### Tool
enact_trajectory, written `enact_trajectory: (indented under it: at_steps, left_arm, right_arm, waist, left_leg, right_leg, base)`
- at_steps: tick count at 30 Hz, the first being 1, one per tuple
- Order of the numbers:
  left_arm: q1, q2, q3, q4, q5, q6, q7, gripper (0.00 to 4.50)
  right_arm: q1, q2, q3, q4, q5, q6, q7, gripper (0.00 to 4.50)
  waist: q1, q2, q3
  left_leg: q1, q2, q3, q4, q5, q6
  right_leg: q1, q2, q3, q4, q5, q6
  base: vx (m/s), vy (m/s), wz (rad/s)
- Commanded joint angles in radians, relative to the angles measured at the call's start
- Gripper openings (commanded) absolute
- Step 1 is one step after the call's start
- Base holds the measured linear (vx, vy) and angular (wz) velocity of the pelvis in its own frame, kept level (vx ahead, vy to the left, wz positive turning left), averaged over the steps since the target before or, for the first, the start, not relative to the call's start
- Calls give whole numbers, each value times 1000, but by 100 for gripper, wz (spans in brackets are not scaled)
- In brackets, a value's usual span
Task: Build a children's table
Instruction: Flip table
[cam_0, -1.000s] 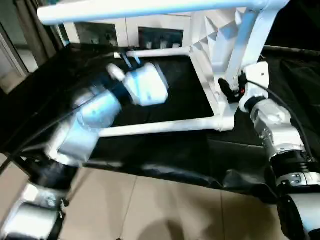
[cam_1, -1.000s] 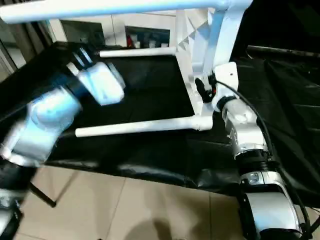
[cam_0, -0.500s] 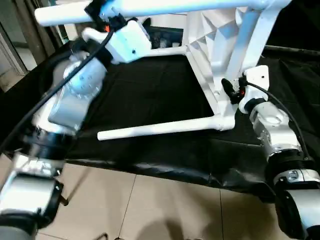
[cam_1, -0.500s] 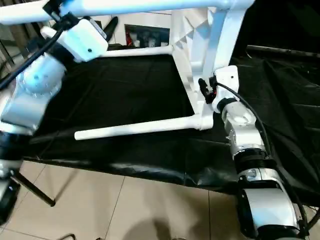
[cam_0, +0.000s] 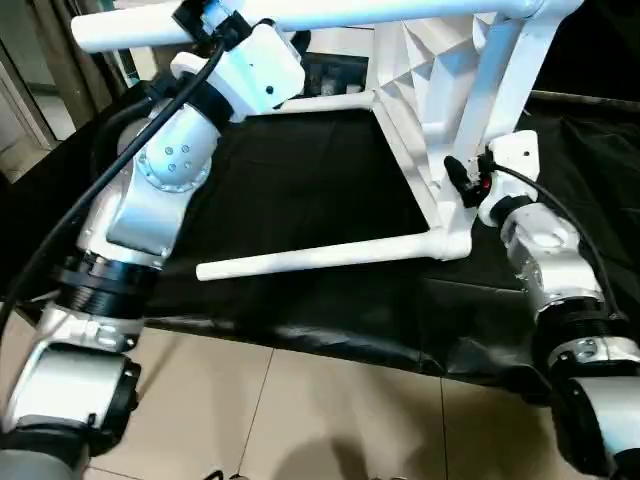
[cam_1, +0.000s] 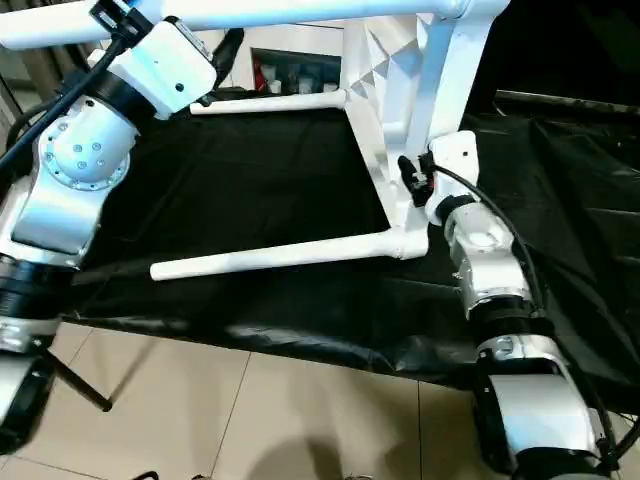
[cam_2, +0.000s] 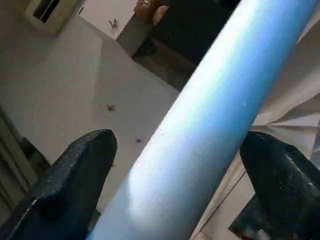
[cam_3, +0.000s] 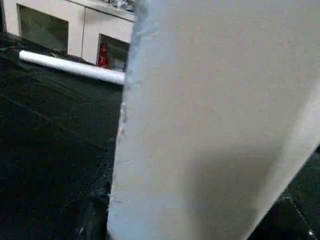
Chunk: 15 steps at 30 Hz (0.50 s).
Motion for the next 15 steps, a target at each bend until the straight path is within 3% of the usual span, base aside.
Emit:
enact_trajectory:
  at_steps: [1,6,8,9,15]
  left_arm:
    - [15,-11,11,5,-30,26,-19,412]
    - [8,-22,9,7,-45,28,-28,363]
    - [6,-23,10,7,-43,31,-27,347]
    - [3,-26,18,9,-46,45,-27,342]
    - [-3,-17,31,32,-38,108,-30,311]
  right_arm:
    - [-72,-52,25,-31,-62,-46,20,202]
    - [-153,-128,28,-11,-103,-55,34,202]
    - [-165,-143,39,-7,-119,-60,40,202]
    - [-184,-164,54,1,-140,-69,50,202]
    - [-268,-235,106,45,-206,-103,82,202]
  waist:
    - [9,-13,-82]
    - [15,-17,-84]
    - [25,-16,-83]
    - [28,-11,-82]
    - [35,-8,-81]
  left_leg:
    - [0,-1,12,-57,-37,84]
    - [-4,-3,15,-49,-9,119]
    - [-4,-3,16,-47,1,130]
    - [-5,-2,16,-47,4,130]
    - [0,1,17,-46,-27,122]
  right_leg:
    - [82,-14,8,-44,19,-304]
    - [82,-12,8,-41,45,-310]
    - [81,-13,9,-41,31,-308]
    - [80,-13,9,-40,28,-306]
    - [72,-10,7,-45,-19,-307]
  base:
    - [0,0,0]
    - [0,0,0]
    - [0,0,0]
    - [0,0,0]
    - [0,0,0]
